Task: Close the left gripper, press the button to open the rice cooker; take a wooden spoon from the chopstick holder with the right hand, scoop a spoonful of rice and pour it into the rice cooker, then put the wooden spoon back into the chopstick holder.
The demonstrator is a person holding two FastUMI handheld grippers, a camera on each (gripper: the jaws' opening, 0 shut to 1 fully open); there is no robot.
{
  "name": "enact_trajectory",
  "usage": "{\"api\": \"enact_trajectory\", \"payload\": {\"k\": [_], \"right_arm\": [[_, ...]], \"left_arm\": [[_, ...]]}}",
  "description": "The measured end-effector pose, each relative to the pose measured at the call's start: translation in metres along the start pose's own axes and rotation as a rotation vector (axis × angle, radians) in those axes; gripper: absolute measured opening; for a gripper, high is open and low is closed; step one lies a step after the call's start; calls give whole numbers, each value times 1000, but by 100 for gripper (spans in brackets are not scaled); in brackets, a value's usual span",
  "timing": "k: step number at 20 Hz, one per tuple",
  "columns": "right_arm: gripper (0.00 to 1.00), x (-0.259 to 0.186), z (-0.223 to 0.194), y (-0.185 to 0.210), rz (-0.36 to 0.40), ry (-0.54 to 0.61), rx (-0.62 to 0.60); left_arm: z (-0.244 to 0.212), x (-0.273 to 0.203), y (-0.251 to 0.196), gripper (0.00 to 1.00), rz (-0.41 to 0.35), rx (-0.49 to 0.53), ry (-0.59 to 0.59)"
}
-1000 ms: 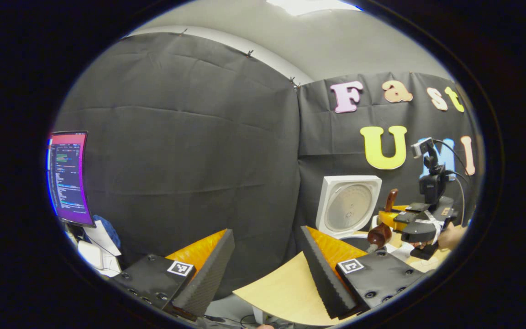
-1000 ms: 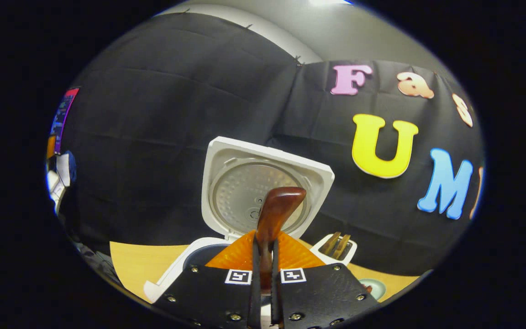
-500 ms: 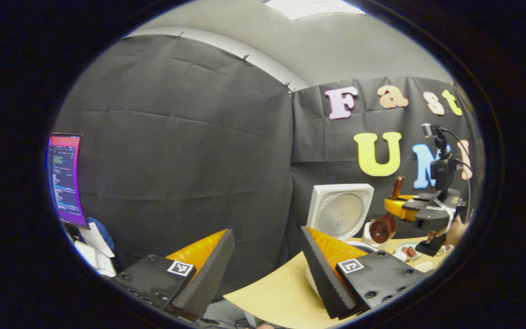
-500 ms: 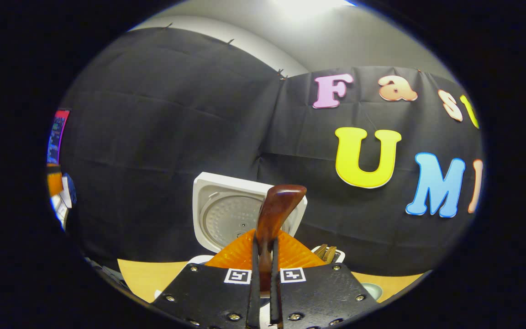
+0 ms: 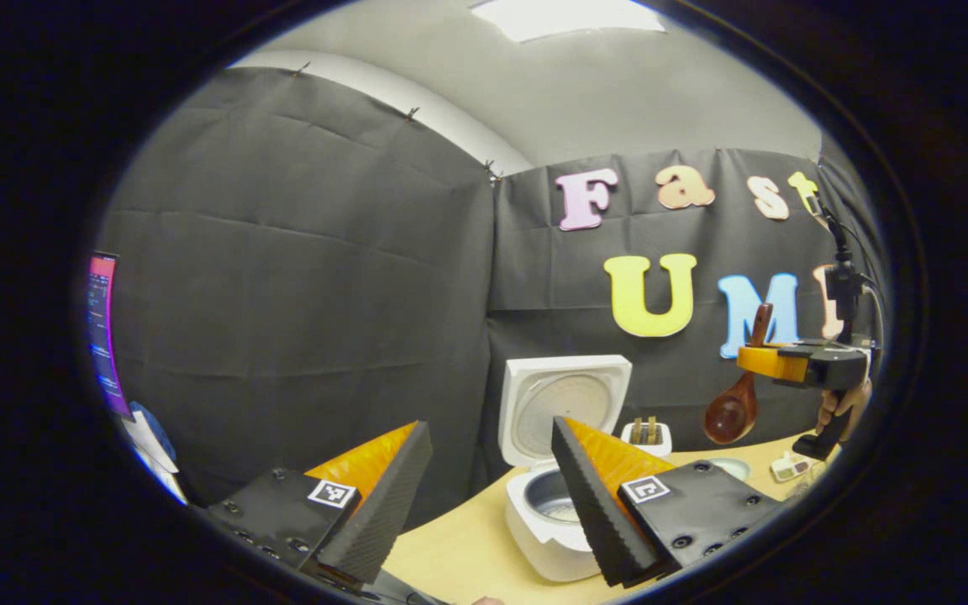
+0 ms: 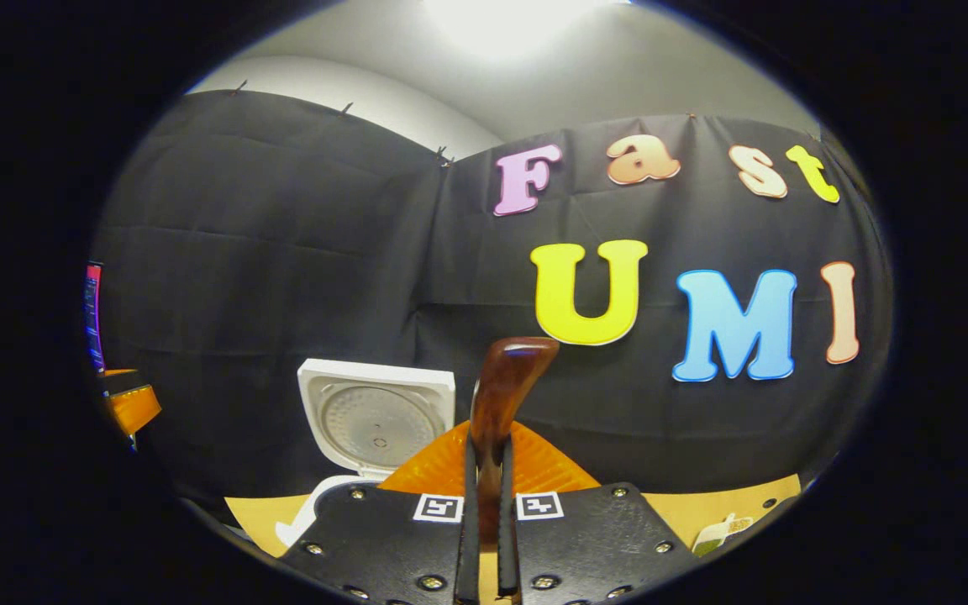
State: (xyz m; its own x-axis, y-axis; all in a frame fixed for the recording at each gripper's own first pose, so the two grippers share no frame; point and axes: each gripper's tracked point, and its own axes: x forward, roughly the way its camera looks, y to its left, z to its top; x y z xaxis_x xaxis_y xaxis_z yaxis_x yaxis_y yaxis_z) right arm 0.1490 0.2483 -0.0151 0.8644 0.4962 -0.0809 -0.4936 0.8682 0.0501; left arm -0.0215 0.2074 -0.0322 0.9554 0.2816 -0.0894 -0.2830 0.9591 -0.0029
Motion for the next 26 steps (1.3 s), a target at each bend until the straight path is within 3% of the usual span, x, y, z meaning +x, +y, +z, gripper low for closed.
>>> {"api": "enact_trajectory", "payload": {"k": [14, 23, 24, 26], "right_arm": [[9, -109, -26, -198, -364, 52, 64], [9, -173, -92, -290, -545, 146, 165], [9, -178, -102, -297, -559, 161, 183], [9, -187, -121, -308, -583, 186, 228]], "left_arm": [[14, 21, -148, 100, -229, -13, -31], [20, 15, -200, 100, -283, 18, -33], [21, 15, -203, 95, -284, 23, -32], [20, 14, -208, 95, -284, 31, -29]]}}
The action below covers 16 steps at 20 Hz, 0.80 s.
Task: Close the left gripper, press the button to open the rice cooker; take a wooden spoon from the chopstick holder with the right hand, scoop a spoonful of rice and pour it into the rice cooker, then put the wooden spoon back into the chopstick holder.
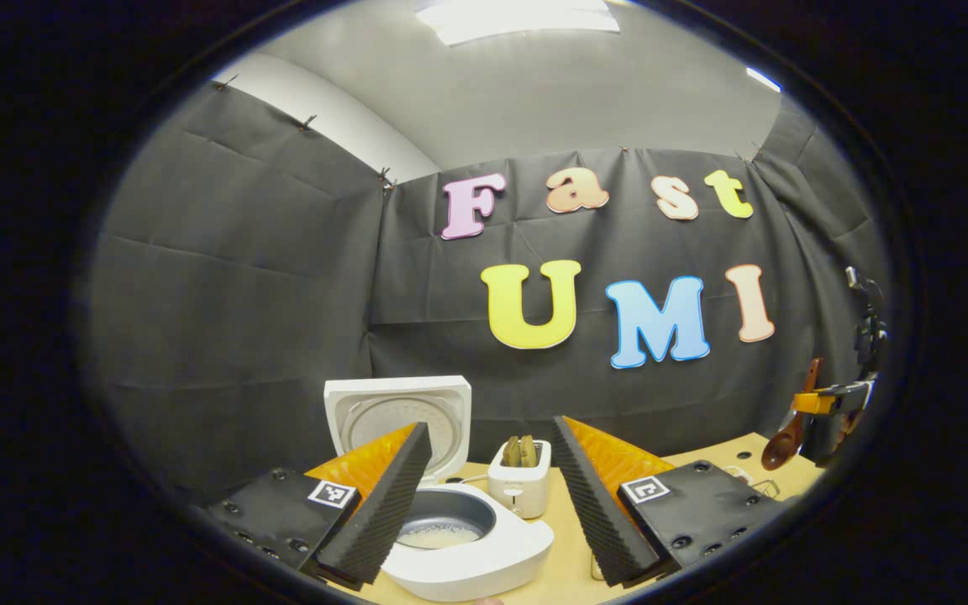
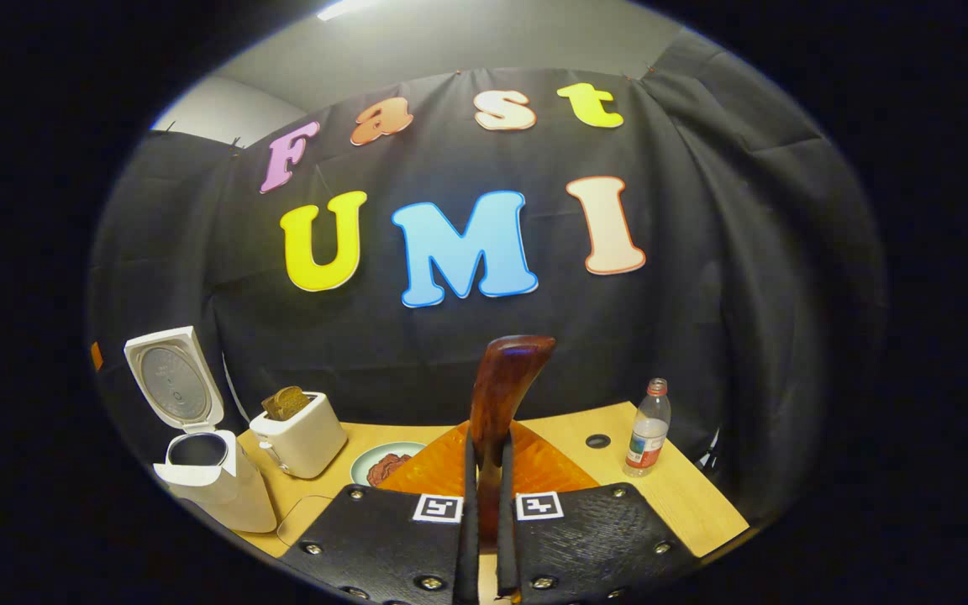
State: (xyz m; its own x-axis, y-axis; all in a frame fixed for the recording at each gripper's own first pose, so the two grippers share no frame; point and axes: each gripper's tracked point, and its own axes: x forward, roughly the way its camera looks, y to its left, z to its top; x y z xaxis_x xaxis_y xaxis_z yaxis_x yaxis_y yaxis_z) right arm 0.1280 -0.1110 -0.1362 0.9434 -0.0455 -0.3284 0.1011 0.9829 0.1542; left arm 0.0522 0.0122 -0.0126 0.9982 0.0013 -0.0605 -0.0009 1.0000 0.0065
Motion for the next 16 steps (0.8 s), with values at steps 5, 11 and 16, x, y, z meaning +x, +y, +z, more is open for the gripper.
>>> {"api": "enact_trajectory", "payload": {"k": [5, 11, 16], "right_arm": [[9, 7, -46, -30, -77, 92, 93], [9, 13, -90, -45, -119, 187, 232], [10, 18, -125, -52, -139, 260, 264]], "left_arm": [[3, -2, -6, 100, 10, 12, 2], [0, -4, -3, 95, 31, 26, 13], [2, -6, -3, 95, 37, 34, 10]]}}
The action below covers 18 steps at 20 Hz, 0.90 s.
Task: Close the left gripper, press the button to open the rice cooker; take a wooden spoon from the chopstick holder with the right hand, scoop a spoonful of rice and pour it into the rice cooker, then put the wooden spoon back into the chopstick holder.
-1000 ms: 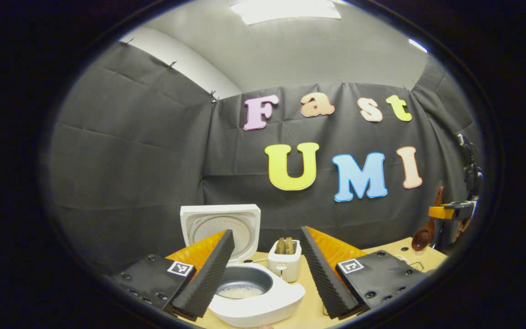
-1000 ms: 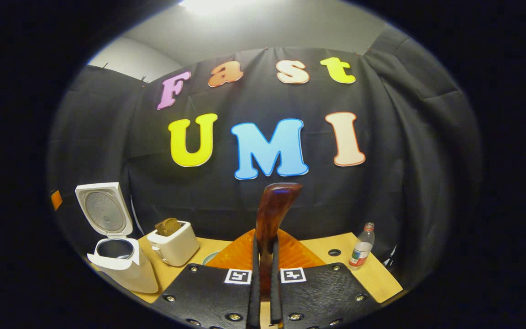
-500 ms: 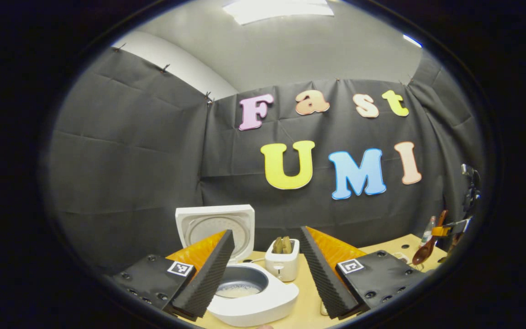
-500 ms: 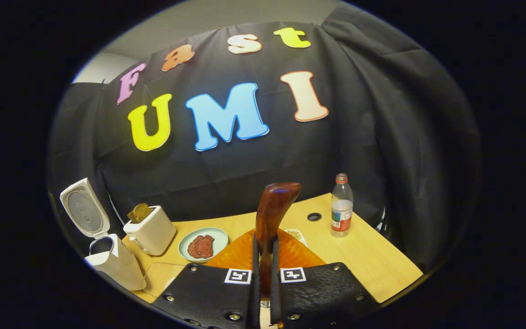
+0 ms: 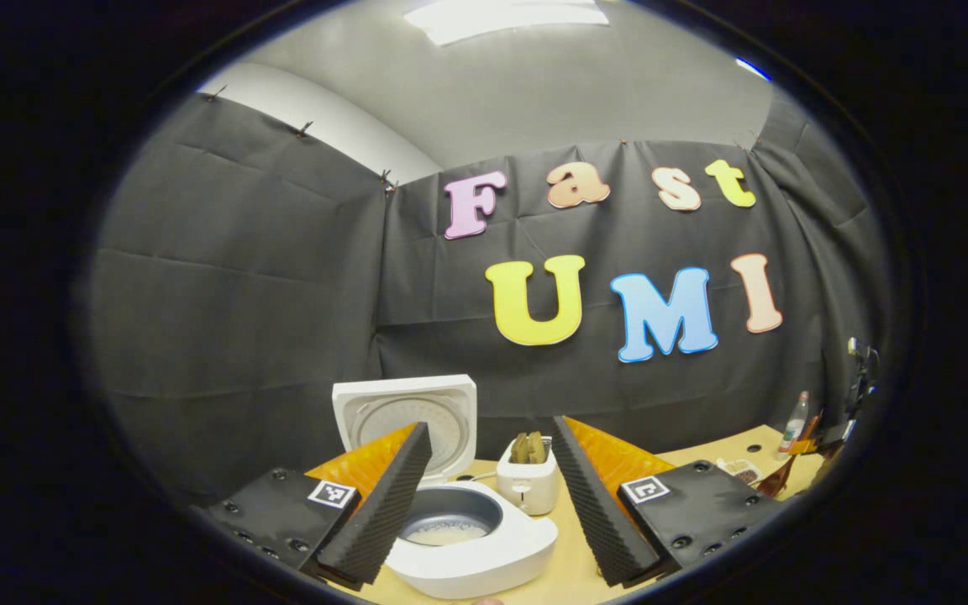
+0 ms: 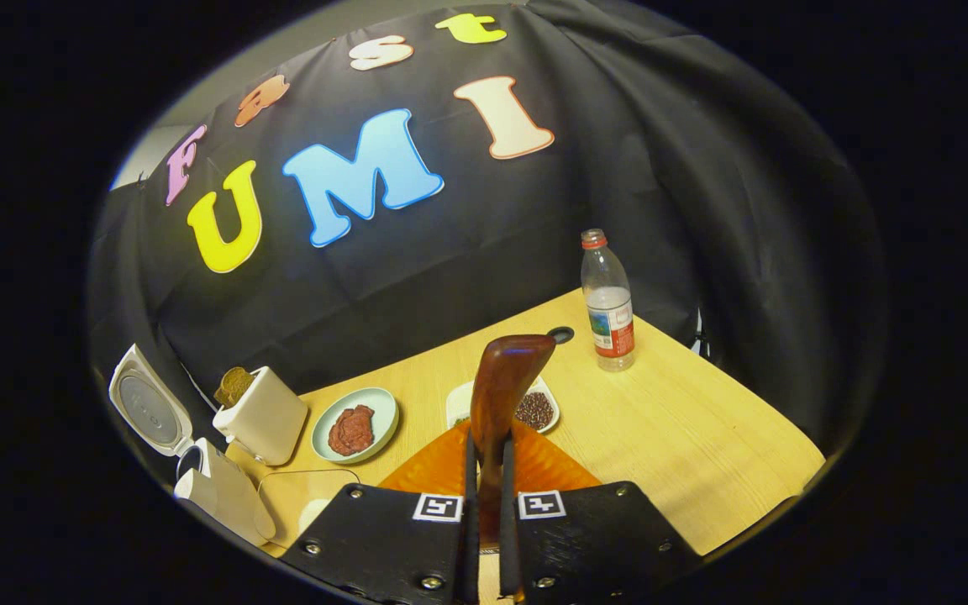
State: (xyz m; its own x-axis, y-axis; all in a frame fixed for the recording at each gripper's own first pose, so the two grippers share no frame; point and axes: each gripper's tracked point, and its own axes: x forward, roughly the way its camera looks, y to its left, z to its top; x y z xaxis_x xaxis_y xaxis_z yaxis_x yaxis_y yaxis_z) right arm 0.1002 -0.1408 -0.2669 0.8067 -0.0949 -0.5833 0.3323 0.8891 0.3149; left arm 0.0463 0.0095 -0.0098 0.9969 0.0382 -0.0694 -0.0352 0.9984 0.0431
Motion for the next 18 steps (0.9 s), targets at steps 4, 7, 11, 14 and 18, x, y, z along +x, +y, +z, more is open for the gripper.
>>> {"api": "enact_trajectory", "payload": {"k": [4, 7, 11, 14, 18], "right_arm": [[12, 6, -25, -6, -10, 70, 13], [19, -2, -15, -4, 14, 39, 29], [84, -21, 18, -16, -39, -40, -28], [87, -42, 57, -17, -73, -148, -81], [99, -74, 103, 6, -58, -264, -195]], "left_arm": [[-2, 1, 1, 95, 1, -3, 2], [-5, 4, 1, 95, -3, -16, 8], [-3, 11, -1, 100, -13, -22, 1], [-3, 16, -2, 100, -21, -26, -2], [-7, 28, 3, 100, -14, -28, 7]]}}
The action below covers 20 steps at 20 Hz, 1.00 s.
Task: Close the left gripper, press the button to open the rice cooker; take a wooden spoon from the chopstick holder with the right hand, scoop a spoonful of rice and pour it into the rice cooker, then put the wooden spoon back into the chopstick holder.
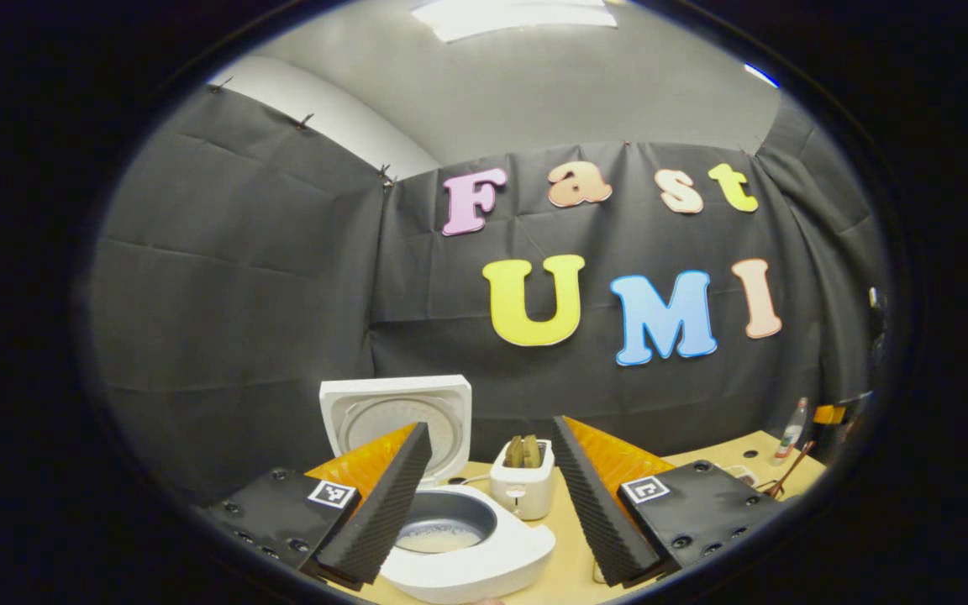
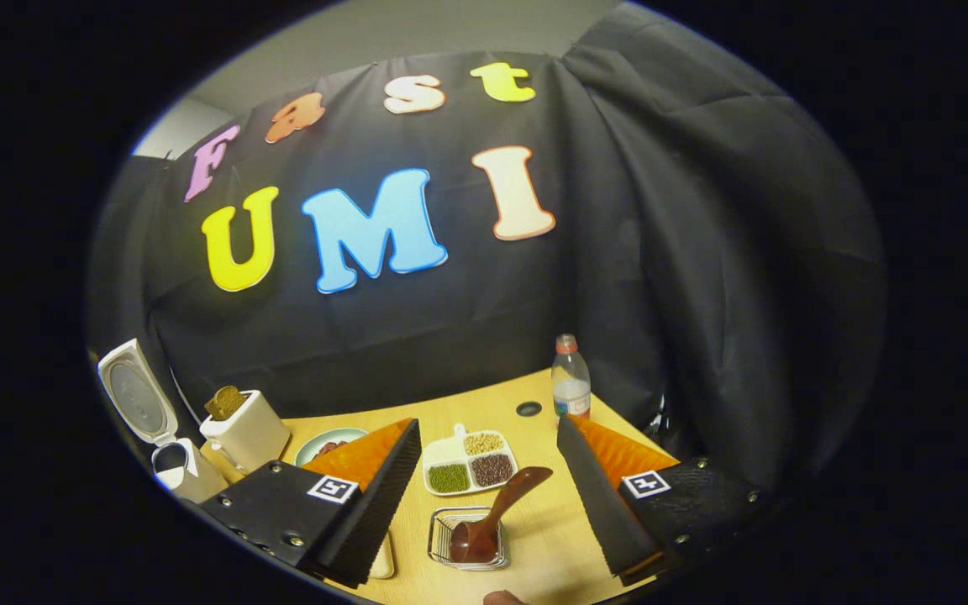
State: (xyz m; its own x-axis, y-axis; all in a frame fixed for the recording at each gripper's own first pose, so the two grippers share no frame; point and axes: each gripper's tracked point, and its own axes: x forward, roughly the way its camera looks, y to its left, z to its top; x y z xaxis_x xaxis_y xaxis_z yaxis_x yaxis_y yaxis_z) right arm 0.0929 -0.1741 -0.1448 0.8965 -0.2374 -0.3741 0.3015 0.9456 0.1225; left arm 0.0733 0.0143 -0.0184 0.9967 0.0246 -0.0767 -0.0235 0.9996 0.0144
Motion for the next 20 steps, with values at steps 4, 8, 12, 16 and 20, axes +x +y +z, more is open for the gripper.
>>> {"api": "enact_trajectory", "payload": {"k": [4, 8, 12, 16, 20], "right_arm": [[98, -29, 41, 28, 41, -99, -138], [98, -49, 52, 54, 92, -141, -165], [98, -58, 50, 49, 68, -141, -200], [98, -70, 45, 43, 31, -134, -195], [98, -80, 38, 34, -10, -126, -202]], "left_arm": [[0, 17, 14, 95, 29, 1, 17], [3, 46, 32, 95, 59, 25, 35], [11, 89, 59, 100, 115, 71, 56], [17, 144, 93, 100, 161, 41, 82], [28, 199, 126, 100, 202, -11, 69]]}}
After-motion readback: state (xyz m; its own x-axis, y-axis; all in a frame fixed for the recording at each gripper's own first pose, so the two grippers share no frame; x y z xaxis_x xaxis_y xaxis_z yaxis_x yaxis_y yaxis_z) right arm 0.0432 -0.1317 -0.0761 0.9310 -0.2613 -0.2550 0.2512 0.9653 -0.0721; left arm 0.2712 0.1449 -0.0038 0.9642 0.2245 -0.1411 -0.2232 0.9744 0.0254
